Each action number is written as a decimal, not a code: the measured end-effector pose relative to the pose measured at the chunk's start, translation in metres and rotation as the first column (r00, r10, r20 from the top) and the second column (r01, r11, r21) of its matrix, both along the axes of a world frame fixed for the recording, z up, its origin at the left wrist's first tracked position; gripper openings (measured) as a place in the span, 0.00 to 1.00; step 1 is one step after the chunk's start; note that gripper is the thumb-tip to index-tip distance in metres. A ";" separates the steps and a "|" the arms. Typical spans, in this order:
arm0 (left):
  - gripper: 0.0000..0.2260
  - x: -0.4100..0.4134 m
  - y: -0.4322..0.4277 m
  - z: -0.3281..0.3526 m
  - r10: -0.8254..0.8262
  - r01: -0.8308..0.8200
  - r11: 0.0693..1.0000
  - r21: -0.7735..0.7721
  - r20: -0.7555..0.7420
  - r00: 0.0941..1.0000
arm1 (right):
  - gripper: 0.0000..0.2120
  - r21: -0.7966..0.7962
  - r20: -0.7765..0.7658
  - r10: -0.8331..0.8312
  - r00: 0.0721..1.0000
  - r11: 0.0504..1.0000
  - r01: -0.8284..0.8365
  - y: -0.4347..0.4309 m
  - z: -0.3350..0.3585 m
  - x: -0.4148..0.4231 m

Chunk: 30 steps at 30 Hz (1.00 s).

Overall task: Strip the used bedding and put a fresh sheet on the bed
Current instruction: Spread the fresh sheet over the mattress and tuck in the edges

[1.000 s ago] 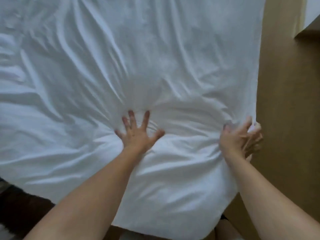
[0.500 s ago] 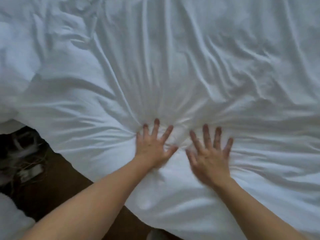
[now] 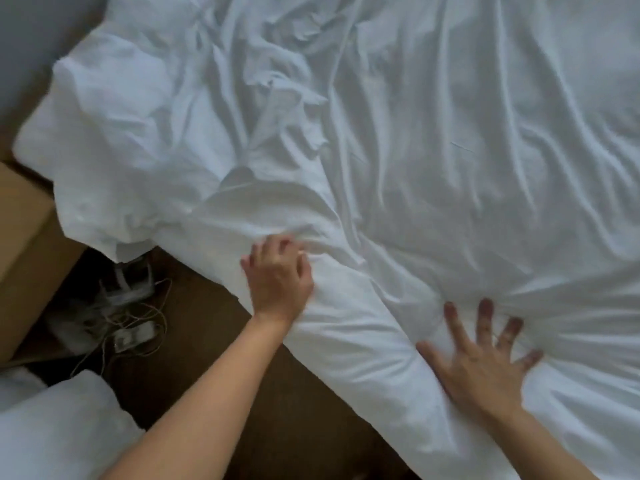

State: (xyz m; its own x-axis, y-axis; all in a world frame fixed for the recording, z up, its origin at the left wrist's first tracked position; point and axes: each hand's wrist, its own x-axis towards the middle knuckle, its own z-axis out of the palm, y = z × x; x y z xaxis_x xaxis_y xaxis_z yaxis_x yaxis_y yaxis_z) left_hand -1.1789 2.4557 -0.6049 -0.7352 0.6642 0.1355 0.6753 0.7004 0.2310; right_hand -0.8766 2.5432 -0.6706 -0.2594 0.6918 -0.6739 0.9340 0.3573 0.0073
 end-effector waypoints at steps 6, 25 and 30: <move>0.38 -0.058 -0.032 0.014 0.143 -0.819 0.556 -0.139 0.987 -0.071 | 0.52 0.156 -0.626 0.109 0.772 0.988 -0.012 -0.067 0.063 -0.111; 0.16 -0.142 -0.026 -0.004 -0.451 -0.655 0.755 -0.032 0.699 -0.554 | 0.18 -0.458 -0.465 -0.732 0.498 0.680 0.572 -0.033 0.125 -0.183; 0.21 -0.152 -0.126 -0.001 0.020 -0.832 0.553 -0.051 0.999 -0.048 | 0.18 0.405 -0.669 -0.184 0.720 0.721 0.562 -0.084 0.117 -0.213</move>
State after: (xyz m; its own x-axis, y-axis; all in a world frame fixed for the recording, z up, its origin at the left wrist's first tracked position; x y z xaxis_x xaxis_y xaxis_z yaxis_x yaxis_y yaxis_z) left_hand -1.3308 2.3298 -0.6063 -0.5924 0.2397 -0.7692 -0.7425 0.2081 0.6367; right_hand -1.0895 2.4595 -0.5538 -0.0729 0.9967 0.0344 0.8760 0.0805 -0.4755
